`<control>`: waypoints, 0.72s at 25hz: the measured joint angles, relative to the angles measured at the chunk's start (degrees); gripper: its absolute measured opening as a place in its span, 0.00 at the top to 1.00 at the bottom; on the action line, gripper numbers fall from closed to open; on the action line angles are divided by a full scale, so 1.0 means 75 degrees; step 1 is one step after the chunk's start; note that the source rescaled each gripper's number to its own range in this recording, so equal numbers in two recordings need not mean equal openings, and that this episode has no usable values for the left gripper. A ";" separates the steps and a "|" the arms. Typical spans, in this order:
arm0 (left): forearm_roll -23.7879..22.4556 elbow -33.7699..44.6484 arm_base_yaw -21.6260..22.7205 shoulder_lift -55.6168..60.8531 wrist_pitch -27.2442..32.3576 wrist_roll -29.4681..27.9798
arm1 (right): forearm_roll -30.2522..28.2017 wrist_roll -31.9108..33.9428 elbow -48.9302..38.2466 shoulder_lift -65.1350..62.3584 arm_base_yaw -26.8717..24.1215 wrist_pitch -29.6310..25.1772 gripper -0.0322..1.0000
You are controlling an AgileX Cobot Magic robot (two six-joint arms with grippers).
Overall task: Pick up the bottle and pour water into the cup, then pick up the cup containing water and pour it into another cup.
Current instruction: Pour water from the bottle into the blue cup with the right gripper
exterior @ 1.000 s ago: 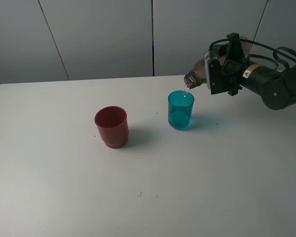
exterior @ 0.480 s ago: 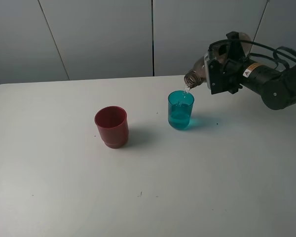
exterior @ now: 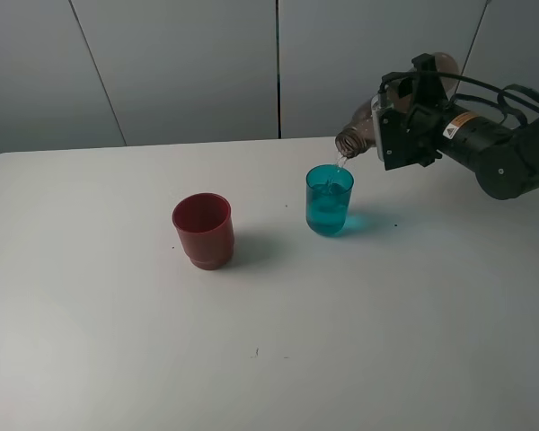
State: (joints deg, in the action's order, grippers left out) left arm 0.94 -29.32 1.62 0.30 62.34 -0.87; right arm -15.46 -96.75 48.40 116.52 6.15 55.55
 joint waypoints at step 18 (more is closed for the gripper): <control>0.0000 0.0000 0.0000 0.0000 0.0000 -0.0015 | -0.0140 -0.0003 0.0000 0.0000 0.0000 0.0138 0.97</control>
State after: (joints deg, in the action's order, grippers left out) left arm 0.94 -29.32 1.62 0.30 62.34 -0.98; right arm -16.51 -96.77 48.40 116.52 6.15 56.58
